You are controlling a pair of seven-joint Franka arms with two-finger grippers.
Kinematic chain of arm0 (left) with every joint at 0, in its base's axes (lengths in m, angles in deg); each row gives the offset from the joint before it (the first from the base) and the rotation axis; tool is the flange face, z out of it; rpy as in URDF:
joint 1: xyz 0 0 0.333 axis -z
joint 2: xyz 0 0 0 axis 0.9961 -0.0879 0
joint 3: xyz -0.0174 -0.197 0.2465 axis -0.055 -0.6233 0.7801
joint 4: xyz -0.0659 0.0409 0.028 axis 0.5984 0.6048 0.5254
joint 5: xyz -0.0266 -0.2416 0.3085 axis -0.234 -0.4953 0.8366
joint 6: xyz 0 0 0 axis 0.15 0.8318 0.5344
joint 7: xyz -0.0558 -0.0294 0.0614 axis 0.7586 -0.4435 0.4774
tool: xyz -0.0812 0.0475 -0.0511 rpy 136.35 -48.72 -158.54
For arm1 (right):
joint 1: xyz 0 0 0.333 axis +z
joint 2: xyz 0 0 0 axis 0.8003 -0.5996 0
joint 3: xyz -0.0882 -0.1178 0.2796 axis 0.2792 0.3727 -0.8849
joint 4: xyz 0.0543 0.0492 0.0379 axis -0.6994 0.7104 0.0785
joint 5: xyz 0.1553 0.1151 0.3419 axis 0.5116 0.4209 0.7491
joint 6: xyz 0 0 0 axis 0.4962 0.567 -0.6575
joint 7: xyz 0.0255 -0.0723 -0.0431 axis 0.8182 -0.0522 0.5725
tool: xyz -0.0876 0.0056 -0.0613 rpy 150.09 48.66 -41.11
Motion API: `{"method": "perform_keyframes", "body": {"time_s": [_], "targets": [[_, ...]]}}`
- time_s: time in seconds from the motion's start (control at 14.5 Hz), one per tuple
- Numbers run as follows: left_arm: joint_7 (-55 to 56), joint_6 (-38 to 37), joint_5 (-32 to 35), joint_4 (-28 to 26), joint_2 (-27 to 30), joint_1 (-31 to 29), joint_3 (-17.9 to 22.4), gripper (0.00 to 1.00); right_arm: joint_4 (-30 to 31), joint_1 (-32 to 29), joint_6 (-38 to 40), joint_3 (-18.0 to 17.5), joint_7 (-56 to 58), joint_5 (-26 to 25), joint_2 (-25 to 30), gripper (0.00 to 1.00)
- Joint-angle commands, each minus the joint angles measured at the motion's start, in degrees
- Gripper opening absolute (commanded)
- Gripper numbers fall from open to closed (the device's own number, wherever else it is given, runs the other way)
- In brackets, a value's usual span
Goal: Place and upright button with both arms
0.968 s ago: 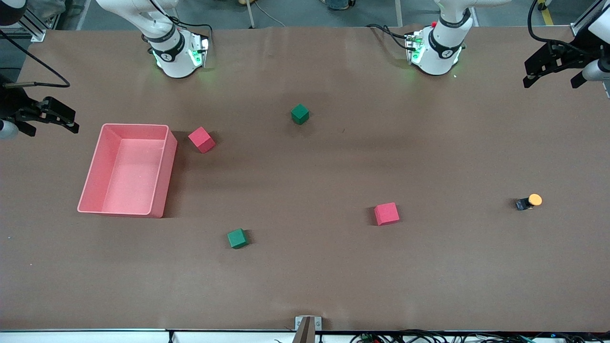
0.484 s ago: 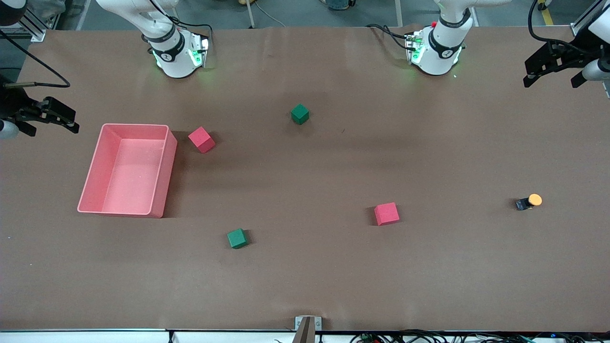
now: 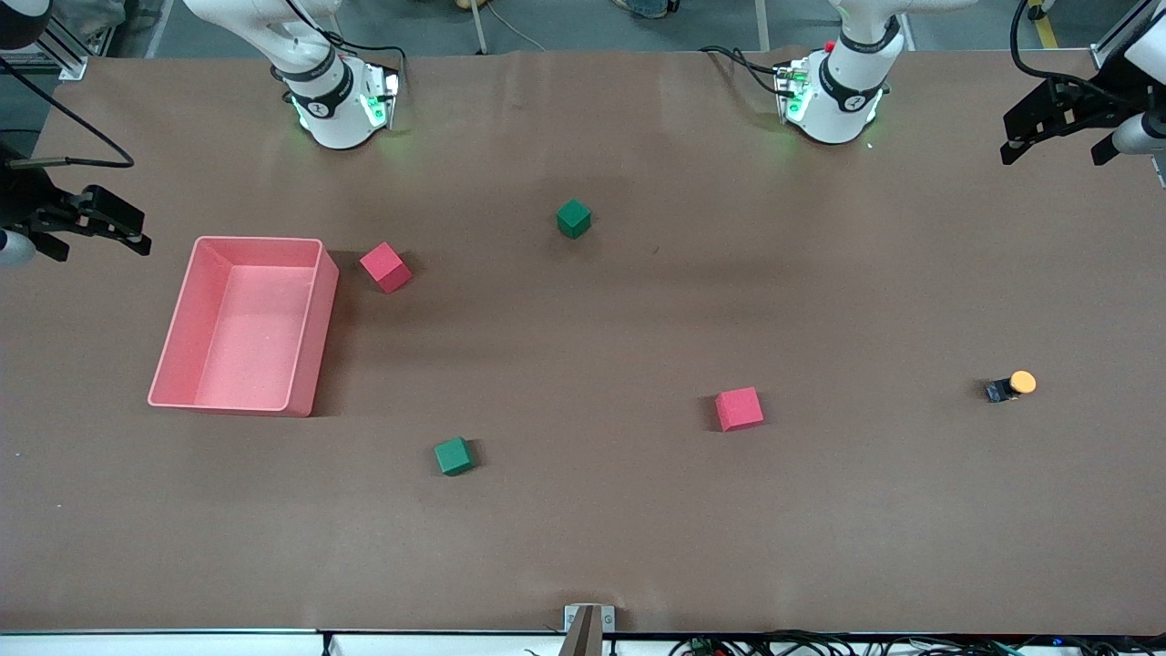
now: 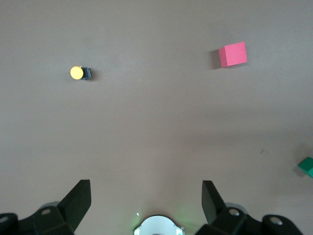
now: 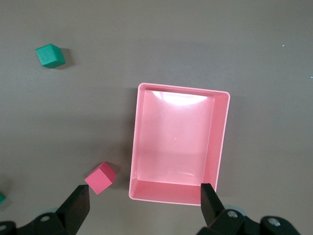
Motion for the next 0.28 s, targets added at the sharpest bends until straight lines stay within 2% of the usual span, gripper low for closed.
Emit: {"method": "perform_keyframes", "body": {"time_s": [0.0, 0.21], "targets": [[-0.30, -0.48, 0.40, -0.79, 1.31, -0.37, -0.39, 1.00, 0.54, -0.66, -0.06, -0.52, 0.67, 0.25, 0.52, 1.00], [-0.30, -0.57, 0.40, -0.70, 1.31, -0.37, -0.47, 1.00, 0.54, -0.66, -0.32, -0.52, 0.67, 0.25, 0.52, 1.00]]}}
